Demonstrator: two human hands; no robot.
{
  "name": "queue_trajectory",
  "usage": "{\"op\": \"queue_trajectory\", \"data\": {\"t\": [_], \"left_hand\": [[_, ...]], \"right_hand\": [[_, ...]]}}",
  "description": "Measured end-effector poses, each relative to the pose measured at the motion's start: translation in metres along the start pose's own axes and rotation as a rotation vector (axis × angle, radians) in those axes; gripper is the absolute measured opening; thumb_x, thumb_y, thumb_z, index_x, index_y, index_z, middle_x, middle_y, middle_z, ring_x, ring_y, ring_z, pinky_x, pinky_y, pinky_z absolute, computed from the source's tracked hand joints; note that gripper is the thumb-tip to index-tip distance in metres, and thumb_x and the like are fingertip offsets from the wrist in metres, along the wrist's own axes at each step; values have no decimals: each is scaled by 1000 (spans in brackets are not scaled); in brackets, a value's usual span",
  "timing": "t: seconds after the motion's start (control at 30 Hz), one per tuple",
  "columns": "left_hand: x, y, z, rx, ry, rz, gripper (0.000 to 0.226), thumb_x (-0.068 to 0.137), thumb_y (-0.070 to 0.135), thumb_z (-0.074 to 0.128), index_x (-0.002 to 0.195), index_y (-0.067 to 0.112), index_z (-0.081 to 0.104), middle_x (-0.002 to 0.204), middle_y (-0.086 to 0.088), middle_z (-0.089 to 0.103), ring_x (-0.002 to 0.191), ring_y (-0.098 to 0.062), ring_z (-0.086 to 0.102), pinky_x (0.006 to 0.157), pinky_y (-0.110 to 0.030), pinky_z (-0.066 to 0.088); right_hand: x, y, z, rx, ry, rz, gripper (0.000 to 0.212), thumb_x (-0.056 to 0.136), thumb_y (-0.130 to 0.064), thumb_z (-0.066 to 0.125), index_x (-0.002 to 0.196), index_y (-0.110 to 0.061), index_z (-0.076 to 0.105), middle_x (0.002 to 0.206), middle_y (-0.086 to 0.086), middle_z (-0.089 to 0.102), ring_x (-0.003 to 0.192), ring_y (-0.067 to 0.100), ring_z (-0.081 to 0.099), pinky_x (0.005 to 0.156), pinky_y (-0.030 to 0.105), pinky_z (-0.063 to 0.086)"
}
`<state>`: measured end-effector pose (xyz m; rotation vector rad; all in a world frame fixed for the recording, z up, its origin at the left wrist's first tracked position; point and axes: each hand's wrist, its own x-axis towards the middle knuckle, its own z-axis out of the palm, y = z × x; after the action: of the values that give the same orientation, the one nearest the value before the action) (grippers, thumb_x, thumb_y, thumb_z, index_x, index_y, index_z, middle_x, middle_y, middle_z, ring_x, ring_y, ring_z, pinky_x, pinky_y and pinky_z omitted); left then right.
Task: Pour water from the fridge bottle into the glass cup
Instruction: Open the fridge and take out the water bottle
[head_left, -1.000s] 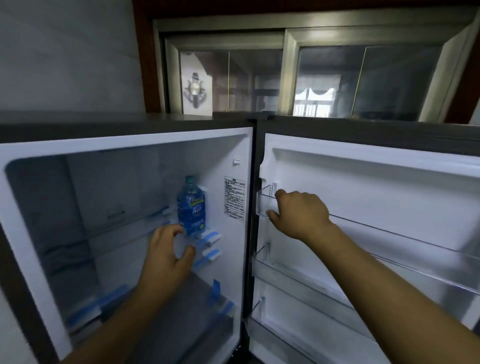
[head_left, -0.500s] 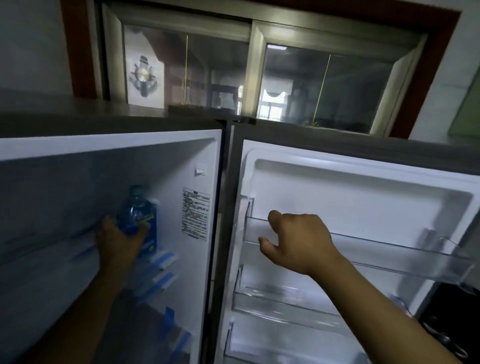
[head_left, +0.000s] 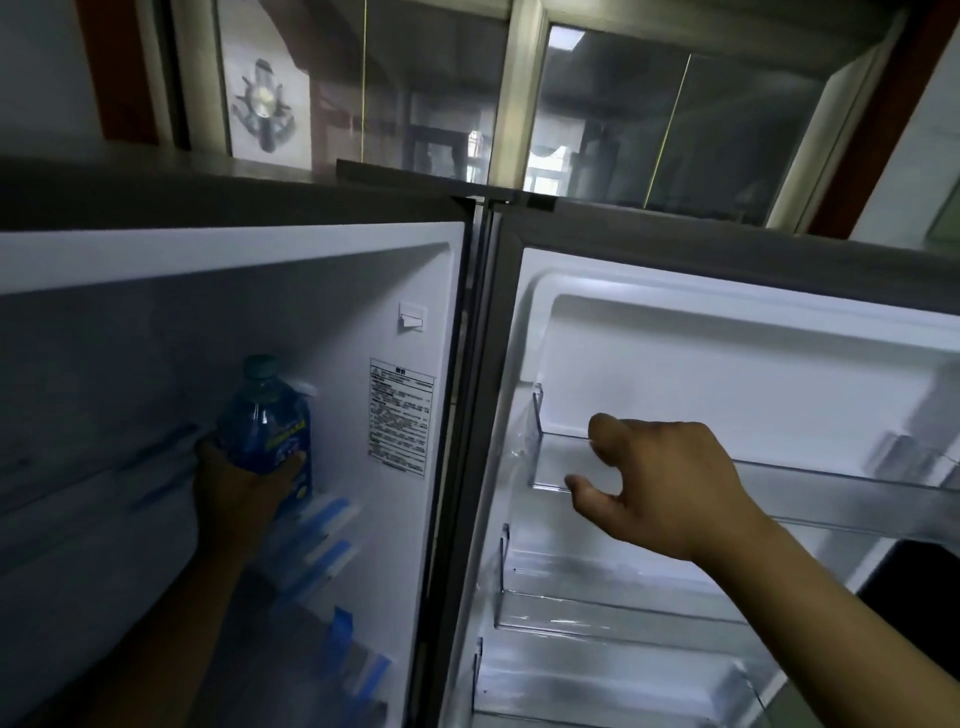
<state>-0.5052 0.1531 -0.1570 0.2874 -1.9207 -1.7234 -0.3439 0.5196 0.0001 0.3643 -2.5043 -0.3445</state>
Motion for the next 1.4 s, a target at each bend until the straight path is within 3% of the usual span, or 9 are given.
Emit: {"op": "queue_trajectory", "data": {"t": [0.2, 0.4, 0.67, 0.77, 0.9, 1.1, 1.17, 1.27, 1.4], "left_hand": [[-40, 15, -8, 18, 69, 23, 86, 66, 7, 94, 136, 4, 43, 136, -21, 59, 117, -34, 63, 97, -47, 52], [-95, 49, -28, 44, 35, 72, 93, 64, 11, 95, 141, 10, 43, 139, -16, 59, 116, -24, 60, 98, -44, 51], [-176, 107, -48, -6, -104, 87, 79, 63, 7, 94, 126, 25, 51, 121, -1, 67, 102, -19, 67, 92, -39, 54], [-207, 128, -58, 8, -158, 123, 77, 61, 2, 94, 124, 19, 53, 116, 0, 70, 99, -16, 70, 84, -31, 54], [-247, 146, -72, 20, -207, 140, 78, 59, 4, 95, 123, 23, 56, 110, 2, 74, 94, -17, 74, 81, -38, 59], [-289, 168, -91, -2, -252, 125, 79, 42, 38, 102, 110, 37, 62, 102, 10, 77, 90, -19, 76, 78, -43, 60], [-299, 172, -98, 24, -258, 136, 71, 41, 31, 100, 99, 48, 61, 97, 19, 76, 87, -16, 74, 78, -42, 58], [-310, 178, -112, 59, -271, 150, 68, 58, -3, 95, 98, 39, 59, 91, 27, 74, 78, -6, 74, 72, -34, 59], [-313, 178, -136, 54, -286, 147, 65, 61, -6, 90, 104, 32, 59, 98, 12, 77, 84, -9, 75, 67, -27, 62]], "right_hand": [[-2, -1, -3, 30, 13, -16, 40, 78, -59, 51, 73, -21, 38, 49, -3, 45, 42, 22, 29, 43, 23, 22], [-5, -5, -7, 56, 22, -33, 39, 82, -58, 48, 78, -23, 32, 52, -5, 35, 42, 21, 31, 44, 23, 21], [-20, -14, -31, 118, -61, -12, 38, 97, -47, 45, 114, -14, 46, 97, 7, 62, 82, 31, 62, 61, 34, 35], [-47, 9, -53, 149, -123, 59, 37, 96, -51, 45, 112, -18, 44, 100, 5, 60, 89, 30, 62, 65, 34, 39], [-101, 58, -75, 108, -185, 165, 35, 95, -58, 43, 97, -24, 39, 99, 3, 63, 90, 28, 64, 69, 34, 45], [-158, 87, -85, 29, -186, 256, 41, 93, -65, 40, 86, -24, 41, 78, -3, 58, 73, 23, 60, 58, 31, 38], [-166, 78, -87, 14, -129, 236, 37, 95, -60, 42, 88, -23, 38, 82, -1, 62, 76, 25, 64, 58, 30, 36], [-169, 56, -99, 11, -114, 236, 34, 97, -54, 43, 89, -22, 33, 86, 0, 64, 81, 28, 66, 60, 32, 36], [-177, 17, -118, -9, -100, 221, 30, 99, -50, 41, 94, -20, 39, 89, 1, 64, 79, 28, 66, 58, 32, 33]]}}
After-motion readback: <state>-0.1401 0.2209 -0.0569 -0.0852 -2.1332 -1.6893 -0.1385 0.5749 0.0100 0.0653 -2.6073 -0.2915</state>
